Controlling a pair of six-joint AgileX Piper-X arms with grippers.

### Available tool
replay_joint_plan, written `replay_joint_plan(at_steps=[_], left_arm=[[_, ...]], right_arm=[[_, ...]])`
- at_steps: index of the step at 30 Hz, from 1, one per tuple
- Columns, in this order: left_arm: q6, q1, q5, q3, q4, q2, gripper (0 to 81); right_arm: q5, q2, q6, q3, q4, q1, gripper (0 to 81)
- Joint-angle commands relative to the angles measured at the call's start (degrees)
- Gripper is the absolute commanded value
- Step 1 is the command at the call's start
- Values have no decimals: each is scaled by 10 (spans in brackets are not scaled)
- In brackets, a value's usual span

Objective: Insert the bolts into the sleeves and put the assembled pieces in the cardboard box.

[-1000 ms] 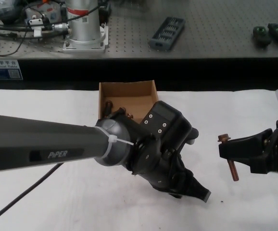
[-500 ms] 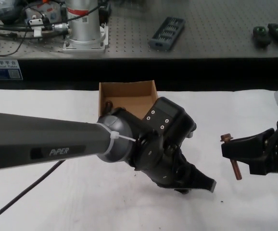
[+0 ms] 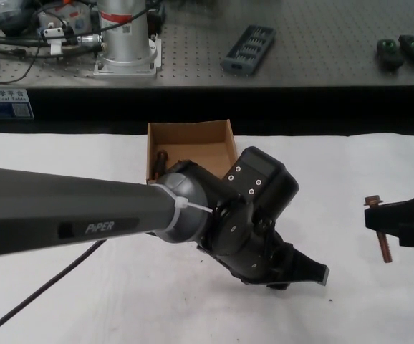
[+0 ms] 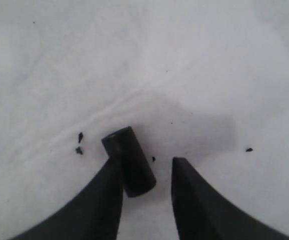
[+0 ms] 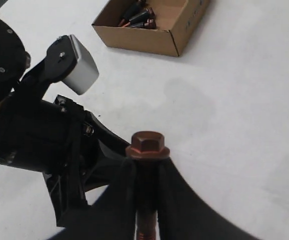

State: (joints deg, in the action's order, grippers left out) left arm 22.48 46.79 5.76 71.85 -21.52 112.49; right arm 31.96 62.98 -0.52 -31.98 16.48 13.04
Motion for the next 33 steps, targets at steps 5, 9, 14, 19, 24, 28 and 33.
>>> replay_joint_plan(at_steps=[5,9,14,19,24,28,33], left_arm=[[12,3,-25,17,-13,8,255],[21,3,-25,24,-14,18,255],[27,3,-23,33,-17,22,255],[31,3,-27,34,-15,22,255],[32,3,-28,36,-26,39,255],[28,6,-9,48,-60,63,255],[25,14,-4,67,-67,77,253]], right_arm=[[5,-9,-6,-1,5,-4,49],[5,-9,-8,-1,13,-4,49],[5,-9,-8,-1,17,-4,49],[5,-9,-8,-1,17,-4,49],[3,-9,-8,-1,21,-4,49],[3,-9,-8,-1,27,-4,49],[3,-9,-8,-1,27,-4,49]])
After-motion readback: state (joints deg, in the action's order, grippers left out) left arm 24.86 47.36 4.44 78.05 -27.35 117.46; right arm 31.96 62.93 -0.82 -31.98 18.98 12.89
